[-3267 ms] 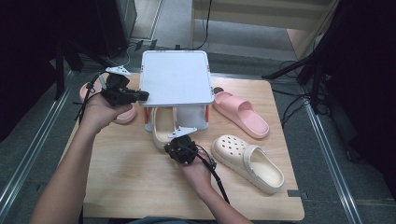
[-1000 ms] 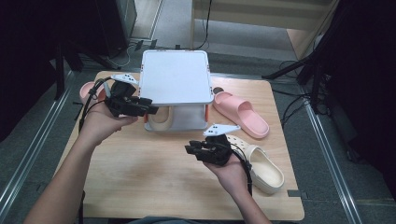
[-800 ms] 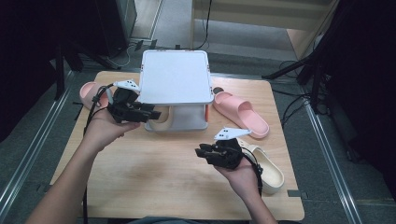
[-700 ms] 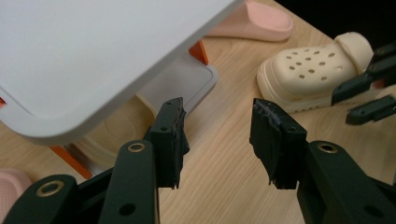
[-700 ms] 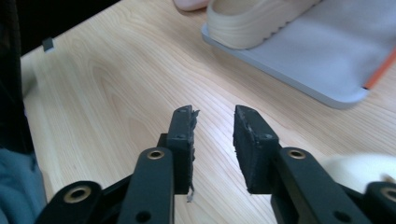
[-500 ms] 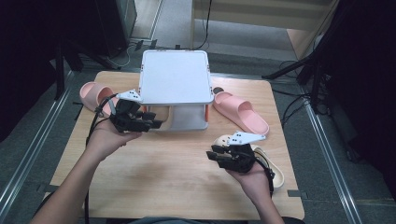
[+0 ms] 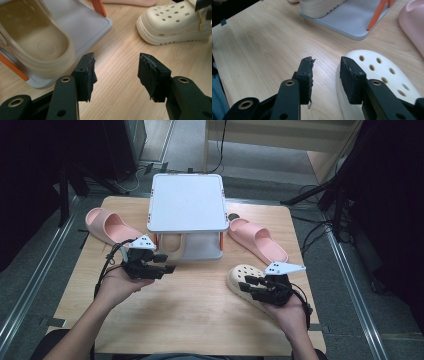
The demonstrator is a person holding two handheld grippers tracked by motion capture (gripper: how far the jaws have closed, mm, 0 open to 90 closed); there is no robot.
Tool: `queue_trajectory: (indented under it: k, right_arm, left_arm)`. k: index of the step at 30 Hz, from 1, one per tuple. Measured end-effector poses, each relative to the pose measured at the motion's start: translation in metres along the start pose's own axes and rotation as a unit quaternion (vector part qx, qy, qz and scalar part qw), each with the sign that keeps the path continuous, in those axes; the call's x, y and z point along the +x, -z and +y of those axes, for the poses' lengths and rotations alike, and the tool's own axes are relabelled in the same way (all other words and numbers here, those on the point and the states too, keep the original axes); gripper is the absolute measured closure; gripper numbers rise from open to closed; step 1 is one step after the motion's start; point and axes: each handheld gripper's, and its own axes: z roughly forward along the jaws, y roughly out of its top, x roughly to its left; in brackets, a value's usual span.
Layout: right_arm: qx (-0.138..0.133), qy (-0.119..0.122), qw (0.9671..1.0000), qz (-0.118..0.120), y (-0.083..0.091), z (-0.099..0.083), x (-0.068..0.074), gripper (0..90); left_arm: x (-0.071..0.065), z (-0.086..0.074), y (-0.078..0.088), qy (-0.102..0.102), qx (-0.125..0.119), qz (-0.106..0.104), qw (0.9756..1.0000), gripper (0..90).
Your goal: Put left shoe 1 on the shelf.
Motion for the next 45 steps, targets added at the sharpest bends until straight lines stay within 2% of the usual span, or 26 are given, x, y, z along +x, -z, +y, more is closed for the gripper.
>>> queue_trajectory:
  k: [1, 5, 15, 23, 27, 32, 35, 38, 40, 43, 44, 45]
  right_arm:
    - [-0.002, -0.004, 1.0000, -0.007, 0.004, -0.001, -0.004, 63.3]
    - [0.000, -0.013, 0.9998, -0.013, 0.010, -0.005, -0.010, 63.4]
    - [-0.010, -0.038, 0.9983, -0.043, 0.031, -0.014, -0.019, 61.9]
    - [-0.017, -0.044, 0.9978, -0.047, 0.039, -0.021, -0.016, 61.5]
    - [-0.018, -0.047, 0.9969, -0.061, 0.046, -0.026, -0.014, 60.1]
    - [-0.004, -0.050, 0.9961, -0.073, 0.043, -0.031, -0.017, 59.7]
    - [0.010, -0.065, 0.9951, -0.074, 0.039, -0.036, -0.021, 59.6]
    - [0.017, -0.070, 0.9945, -0.076, 0.037, -0.039, -0.024, 59.6]
    - [0.029, -0.079, 0.9941, -0.068, 0.032, -0.042, -0.025, 59.1]
    - [0.037, -0.076, 0.9943, -0.065, 0.025, -0.042, -0.025, 59.2]
    - [0.039, -0.077, 0.9945, -0.060, 0.021, -0.042, -0.025, 60.2]
    - [0.042, -0.075, 0.9949, -0.052, 0.016, -0.040, -0.025, 65.2]
  left_arm:
    - [0.001, -0.003, -0.002, -0.004, 0.002, -0.002, 1.0000, 47.3]
    - [0.003, -0.007, -0.007, 0.000, 0.006, -0.005, 1.0000, 47.0]
    - [0.007, -0.005, -0.017, -0.005, 0.014, -0.010, 0.9998, 45.9]
    - [0.009, -0.001, -0.024, -0.010, 0.013, -0.013, 0.9998, 45.6]
    - [0.011, 0.000, -0.028, -0.009, 0.015, -0.016, 0.9997, 45.6]
    - [0.007, 0.002, -0.031, -0.016, 0.010, -0.019, 0.9996, 45.6]
    - [0.003, 0.003, -0.033, -0.025, 0.008, -0.023, 0.9994, 45.5]
    - [0.003, 0.003, -0.035, -0.024, 0.013, -0.024, 0.9993, 45.4]
    - [0.004, 0.003, -0.035, -0.023, 0.011, -0.024, 0.9994, 45.4]
    - [0.003, 0.004, -0.035, -0.026, 0.014, -0.022, 0.9993, 45.4]
    - [0.003, 0.004, -0.035, -0.026, 0.012, -0.020, 0.9994, 45.4]
    - [0.003, 0.004, -0.035, -0.026, 0.012, -0.019, 0.9994, 45.4]
